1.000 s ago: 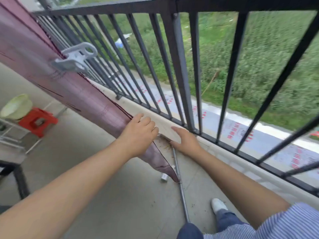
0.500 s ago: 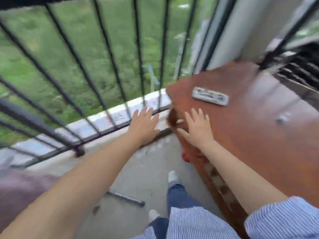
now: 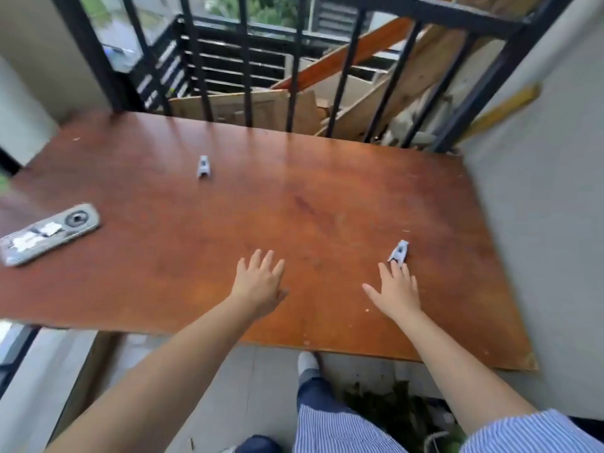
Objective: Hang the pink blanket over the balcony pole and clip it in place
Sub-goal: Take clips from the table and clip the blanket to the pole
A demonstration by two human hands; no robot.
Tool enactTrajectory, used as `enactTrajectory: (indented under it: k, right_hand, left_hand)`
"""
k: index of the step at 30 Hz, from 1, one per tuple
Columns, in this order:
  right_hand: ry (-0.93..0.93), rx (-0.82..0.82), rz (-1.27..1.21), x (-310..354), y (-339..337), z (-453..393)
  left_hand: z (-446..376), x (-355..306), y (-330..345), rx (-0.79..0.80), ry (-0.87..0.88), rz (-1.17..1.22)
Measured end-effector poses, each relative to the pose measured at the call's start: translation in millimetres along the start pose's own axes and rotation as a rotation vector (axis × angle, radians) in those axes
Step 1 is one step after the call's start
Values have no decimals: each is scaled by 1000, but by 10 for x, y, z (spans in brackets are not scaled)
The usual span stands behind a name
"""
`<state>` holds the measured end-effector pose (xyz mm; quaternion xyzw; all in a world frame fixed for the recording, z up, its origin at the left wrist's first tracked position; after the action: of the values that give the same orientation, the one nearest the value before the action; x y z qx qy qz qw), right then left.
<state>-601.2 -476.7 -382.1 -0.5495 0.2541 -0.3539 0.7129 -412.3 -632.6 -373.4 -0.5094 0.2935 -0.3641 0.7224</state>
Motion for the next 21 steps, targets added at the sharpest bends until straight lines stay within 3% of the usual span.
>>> enactTrajectory:
  k: [5,10,17,21]
  right_hand:
    - [179,22,-148,-643,108,-521]
    - [263,-29,-335,-655,65,-1011]
    - [-46,-100,-495,29,-107,-1413]
    - [-103,-185,-604,511,-323,-1534]
  left_hand:
    - [-599,-531,48,66,43,-59]
    - [-993,-403,-42,89,-26,-107]
    - [-1330,411,-243,31,-245,-6]
    - [-1524,1026,-365,-4,-392,87]
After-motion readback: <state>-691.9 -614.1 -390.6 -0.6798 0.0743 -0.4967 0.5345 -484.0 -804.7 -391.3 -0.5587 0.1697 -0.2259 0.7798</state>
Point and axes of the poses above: each hand's wrist, its own z-axis away from the middle knuckle, its own y-axis out of the palm, x = y × z, the point moved 10 cm from there along -z, towards the middle knuckle, and after that the axes turned 6 degrees about -x, right-handed, at the moved point
